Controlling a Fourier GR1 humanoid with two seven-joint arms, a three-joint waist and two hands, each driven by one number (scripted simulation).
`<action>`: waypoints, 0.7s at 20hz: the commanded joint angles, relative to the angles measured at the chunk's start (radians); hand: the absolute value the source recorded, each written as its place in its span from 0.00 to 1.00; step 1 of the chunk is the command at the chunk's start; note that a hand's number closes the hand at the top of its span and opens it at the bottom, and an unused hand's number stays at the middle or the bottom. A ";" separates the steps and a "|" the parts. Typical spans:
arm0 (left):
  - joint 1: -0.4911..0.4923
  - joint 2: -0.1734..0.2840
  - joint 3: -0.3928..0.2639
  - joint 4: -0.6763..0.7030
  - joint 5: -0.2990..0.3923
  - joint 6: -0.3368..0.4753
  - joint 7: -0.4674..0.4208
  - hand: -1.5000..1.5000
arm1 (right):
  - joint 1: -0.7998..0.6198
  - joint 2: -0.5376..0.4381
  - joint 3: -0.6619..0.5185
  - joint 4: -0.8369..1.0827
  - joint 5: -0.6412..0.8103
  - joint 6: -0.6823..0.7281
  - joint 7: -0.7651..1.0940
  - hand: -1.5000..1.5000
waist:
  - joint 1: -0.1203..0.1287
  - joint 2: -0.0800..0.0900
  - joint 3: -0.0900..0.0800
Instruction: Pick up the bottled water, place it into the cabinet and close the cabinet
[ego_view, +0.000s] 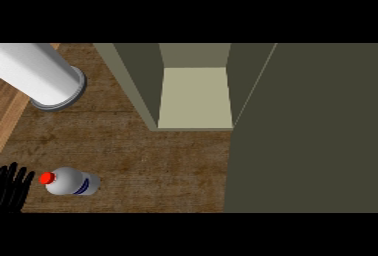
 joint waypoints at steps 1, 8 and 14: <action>-0.074 0.055 0.054 0.179 0.036 -0.046 -0.026 0.00 | 0.046 0.008 0.024 -0.009 -0.001 0.016 -0.036 0.00 | -0.002 0.000 0.000; -0.171 0.035 0.023 0.409 -0.019 -0.060 -0.128 0.00 | -0.015 -0.004 -0.010 0.035 -0.014 0.000 -0.013 0.00 | 0.001 0.000 0.000; -0.300 0.088 0.029 0.667 -0.060 -0.101 -0.273 0.00 | 0.064 -0.013 -0.001 0.016 -0.009 0.042 -0.061 0.00 | -0.005 0.000 0.000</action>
